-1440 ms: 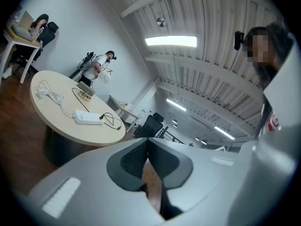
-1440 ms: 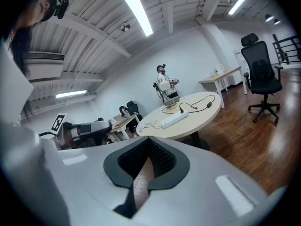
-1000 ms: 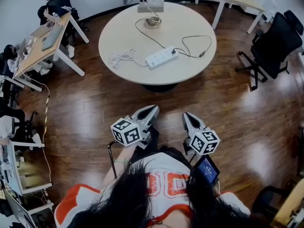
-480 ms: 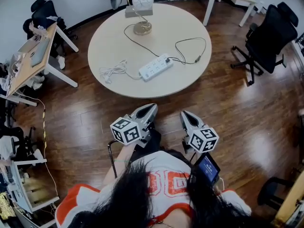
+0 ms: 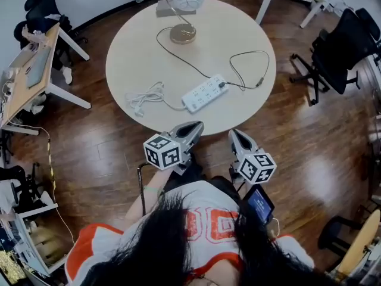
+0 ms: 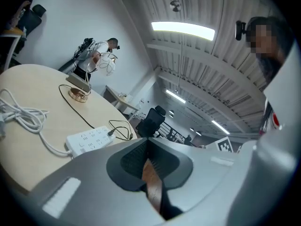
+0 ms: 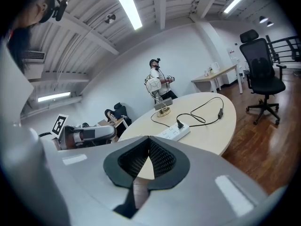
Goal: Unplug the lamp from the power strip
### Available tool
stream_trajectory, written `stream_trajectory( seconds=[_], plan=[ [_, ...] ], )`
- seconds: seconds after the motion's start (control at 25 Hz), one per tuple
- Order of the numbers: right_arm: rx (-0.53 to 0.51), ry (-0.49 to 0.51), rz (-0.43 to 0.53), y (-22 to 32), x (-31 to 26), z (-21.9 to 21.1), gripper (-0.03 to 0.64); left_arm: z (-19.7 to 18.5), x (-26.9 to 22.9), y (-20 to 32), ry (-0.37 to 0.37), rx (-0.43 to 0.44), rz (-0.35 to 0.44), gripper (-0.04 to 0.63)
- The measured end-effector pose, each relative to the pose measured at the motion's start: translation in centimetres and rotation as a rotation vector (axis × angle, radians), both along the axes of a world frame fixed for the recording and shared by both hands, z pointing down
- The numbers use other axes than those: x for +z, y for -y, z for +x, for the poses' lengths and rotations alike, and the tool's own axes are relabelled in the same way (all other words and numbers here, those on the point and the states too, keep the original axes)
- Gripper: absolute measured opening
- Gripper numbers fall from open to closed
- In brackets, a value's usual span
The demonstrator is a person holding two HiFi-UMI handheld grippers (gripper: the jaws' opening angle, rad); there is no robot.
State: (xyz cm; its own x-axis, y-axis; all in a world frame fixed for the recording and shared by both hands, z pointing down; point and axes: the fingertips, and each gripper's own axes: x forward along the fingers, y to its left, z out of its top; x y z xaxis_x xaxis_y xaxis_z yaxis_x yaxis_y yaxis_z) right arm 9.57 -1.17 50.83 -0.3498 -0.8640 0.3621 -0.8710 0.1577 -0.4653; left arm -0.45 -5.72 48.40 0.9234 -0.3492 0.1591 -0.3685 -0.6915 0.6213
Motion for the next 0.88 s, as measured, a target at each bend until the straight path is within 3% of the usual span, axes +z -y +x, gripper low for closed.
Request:
stream_trajectory(
  seconds=[0.44, 0.88],
  plan=[
    [0.014, -0.014, -0.054, 4.5, 0.6, 1.3, 0.002, 1.8, 1.7, 4.4, -0.016, 0.028, -0.079, 0.0],
    [-0.145, -0.073, -0.119, 10.3, 4.1, 3.0, 0.002, 4.0, 5.7, 8.5, 0.057, -0.076, -0.141, 0.0]
  ],
)
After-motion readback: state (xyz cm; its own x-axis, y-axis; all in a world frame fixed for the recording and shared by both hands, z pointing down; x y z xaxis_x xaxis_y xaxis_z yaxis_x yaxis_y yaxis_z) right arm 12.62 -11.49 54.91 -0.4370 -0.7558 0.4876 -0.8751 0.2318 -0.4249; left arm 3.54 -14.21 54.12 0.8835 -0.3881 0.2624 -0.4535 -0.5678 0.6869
